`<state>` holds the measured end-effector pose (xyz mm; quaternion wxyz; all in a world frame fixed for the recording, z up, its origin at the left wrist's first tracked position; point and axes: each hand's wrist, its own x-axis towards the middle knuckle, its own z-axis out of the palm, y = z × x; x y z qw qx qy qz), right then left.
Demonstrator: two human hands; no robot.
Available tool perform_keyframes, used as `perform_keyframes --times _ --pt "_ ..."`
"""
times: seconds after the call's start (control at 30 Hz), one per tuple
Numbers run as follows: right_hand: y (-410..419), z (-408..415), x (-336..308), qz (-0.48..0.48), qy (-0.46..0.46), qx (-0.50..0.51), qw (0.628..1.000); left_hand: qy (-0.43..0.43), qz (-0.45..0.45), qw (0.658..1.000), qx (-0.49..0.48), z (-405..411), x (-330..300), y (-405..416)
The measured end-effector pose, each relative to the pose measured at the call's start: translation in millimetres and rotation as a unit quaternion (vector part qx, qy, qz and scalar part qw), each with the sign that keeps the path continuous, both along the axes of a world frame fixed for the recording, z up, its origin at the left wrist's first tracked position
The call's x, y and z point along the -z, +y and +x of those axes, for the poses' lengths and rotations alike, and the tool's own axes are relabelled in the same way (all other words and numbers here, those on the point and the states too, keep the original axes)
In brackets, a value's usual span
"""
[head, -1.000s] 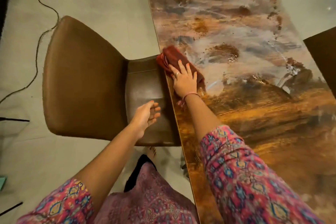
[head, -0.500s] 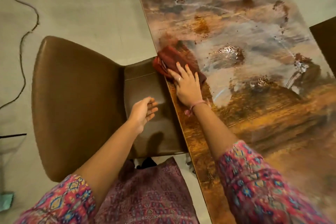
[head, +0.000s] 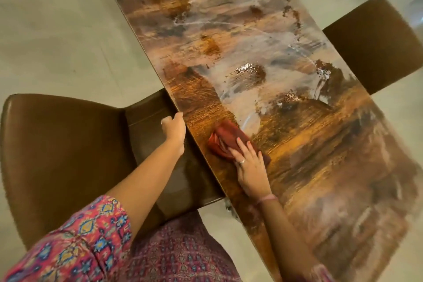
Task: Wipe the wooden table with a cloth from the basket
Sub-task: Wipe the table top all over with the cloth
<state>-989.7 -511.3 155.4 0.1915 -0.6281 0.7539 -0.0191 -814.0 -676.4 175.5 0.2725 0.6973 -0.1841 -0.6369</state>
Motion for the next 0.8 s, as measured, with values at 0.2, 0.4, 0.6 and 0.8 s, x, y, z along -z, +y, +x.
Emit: perform_keyframes --times 0.2,0.4,0.6,0.8 --pt "-129 -116 -2 -0.020 0.033 0.198 0.979 -0.013 -0.011 0.998 -0.057 -37 4 -30" --pt "-163 -50 -2 -0.043 0.027 0.290 0.956 0.070 0.018 0.977 -0.202 -44 22 -24" --pt "-123 58 0 -0.019 -0.069 -0.111 0.991 0.163 0.027 0.951 -0.262 -41 28 -28" --pt "-210 -58 0 -0.033 0.010 -0.097 0.995 0.053 0.004 0.962 -0.269 -48 36 -29"
